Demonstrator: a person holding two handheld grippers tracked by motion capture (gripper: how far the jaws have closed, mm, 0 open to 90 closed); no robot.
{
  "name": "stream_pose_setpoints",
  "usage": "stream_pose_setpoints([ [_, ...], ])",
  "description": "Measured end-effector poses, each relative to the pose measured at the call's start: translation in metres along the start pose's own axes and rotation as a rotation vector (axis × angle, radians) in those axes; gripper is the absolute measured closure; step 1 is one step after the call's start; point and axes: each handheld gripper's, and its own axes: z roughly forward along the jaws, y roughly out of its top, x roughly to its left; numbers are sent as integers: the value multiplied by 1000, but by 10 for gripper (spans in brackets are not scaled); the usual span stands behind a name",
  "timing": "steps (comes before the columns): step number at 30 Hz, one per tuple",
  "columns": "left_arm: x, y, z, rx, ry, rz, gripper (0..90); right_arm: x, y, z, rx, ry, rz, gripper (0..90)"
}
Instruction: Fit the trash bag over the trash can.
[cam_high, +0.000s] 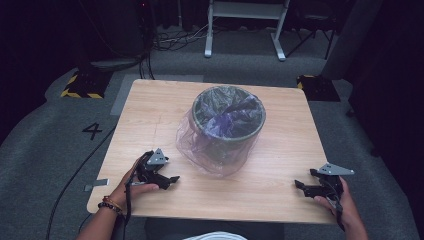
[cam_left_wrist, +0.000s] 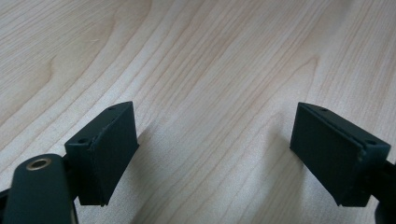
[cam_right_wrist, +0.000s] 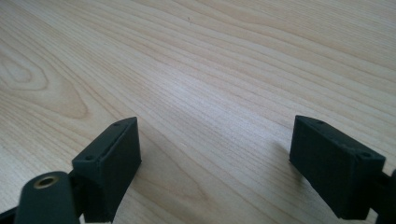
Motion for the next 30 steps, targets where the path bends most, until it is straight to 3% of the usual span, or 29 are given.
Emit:
stream_pose_setpoints([
  [30,1,2,2,5,-5,3,139,0,1,1,-1,-2,2,166],
])
